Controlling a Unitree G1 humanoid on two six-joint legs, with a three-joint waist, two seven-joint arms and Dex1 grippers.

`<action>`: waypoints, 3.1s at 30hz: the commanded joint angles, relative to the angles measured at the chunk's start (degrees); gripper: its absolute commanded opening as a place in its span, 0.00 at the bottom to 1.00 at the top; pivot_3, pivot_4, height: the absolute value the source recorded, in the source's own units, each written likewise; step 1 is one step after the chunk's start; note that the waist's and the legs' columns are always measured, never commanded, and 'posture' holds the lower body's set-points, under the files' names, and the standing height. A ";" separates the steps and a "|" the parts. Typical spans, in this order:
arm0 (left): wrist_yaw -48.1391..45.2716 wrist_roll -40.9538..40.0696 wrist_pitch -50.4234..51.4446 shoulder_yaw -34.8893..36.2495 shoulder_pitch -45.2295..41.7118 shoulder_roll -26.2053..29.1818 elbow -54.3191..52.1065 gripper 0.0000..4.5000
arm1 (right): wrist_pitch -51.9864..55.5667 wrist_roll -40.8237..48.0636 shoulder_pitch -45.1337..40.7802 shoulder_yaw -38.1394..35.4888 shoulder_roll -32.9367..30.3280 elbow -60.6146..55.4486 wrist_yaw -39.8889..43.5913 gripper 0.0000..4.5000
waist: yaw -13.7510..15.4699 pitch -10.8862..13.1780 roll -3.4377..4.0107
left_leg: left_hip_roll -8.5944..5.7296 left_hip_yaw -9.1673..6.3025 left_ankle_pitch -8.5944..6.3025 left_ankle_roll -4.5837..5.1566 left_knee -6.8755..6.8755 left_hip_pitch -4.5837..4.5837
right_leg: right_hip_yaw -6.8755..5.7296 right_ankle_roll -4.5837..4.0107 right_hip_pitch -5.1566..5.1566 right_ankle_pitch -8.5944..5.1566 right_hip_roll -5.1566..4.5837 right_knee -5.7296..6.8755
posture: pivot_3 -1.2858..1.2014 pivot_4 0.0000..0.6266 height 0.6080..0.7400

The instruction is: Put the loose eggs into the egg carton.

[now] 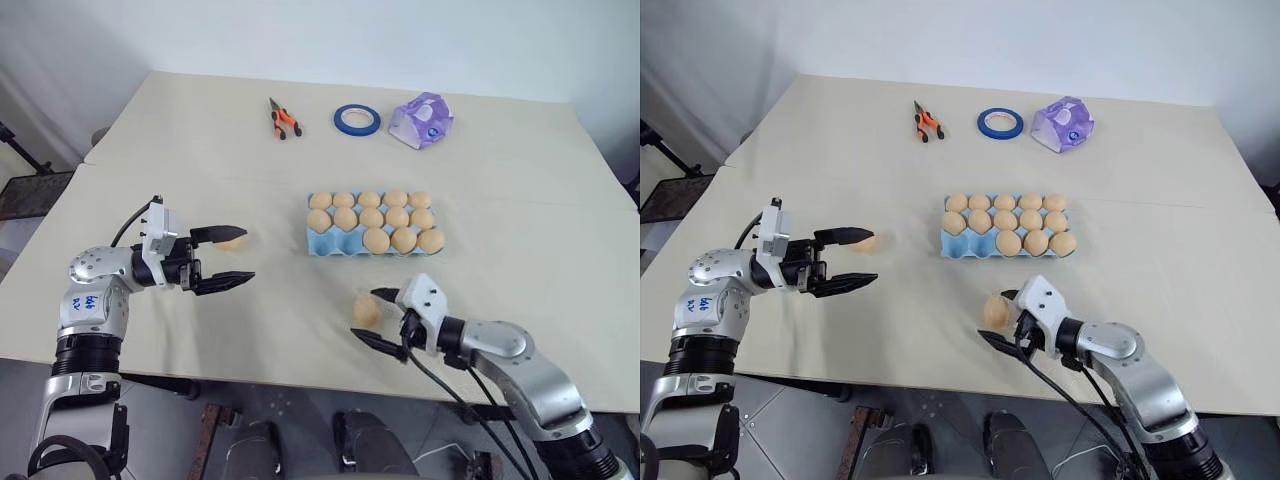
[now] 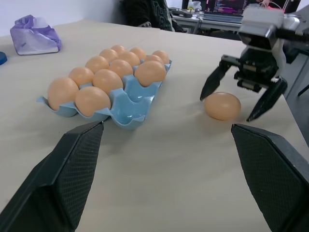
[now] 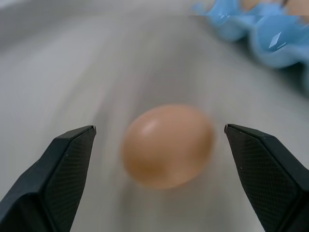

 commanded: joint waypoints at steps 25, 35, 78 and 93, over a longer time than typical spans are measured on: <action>3.83 -1.27 -0.09 0.57 1.03 -1.05 -3.95 1.00 | 0.82 -1.02 -25.43 -4.85 10.39 15.91 -7.39 0.39 | -0.13 0.00 0.01 | 0.02 0.06 -0.02 -0.02 -0.07 -0.05 | 0.00 -0.05 -0.07 -0.01 -0.01 -0.01 | 0.52 0.24 1.00; 5.43 -1.32 -0.26 1.25 1.79 -0.81 -4.67 1.00 | -1.67 -3.80 -28.72 -2.86 12.05 22.41 -6.13 0.84 | -0.42 0.00 0.01 | 0.08 0.19 0.10 -0.15 0.13 -0.69 | 0.06 0.00 -0.83 0.01 0.08 0.35 | 0.52 0.24 1.00; 27.21 -0.72 9.38 14.31 18.88 7.00 -15.59 1.00 | -11.93 12.08 -8.64 -25.00 -13.02 17.15 21.97 0.99 | 0.02 0.01 0.03 | 0.05 0.01 0.12 0.19 0.03 -0.50 | -0.04 -0.19 -0.63 0.15 -0.08 0.29 | 0.52 0.24 1.00; 30.03 15.95 -9.56 -2.15 -9.97 -2.06 21.17 1.00 | -8.95 12.98 -5.48 -24.75 -10.78 10.23 15.03 0.99 | 0.12 0.01 0.03 | 0.01 0.16 0.23 0.01 0.11 -0.60 | 0.04 -0.01 -0.67 0.23 0.06 0.19 | 0.52 0.24 1.00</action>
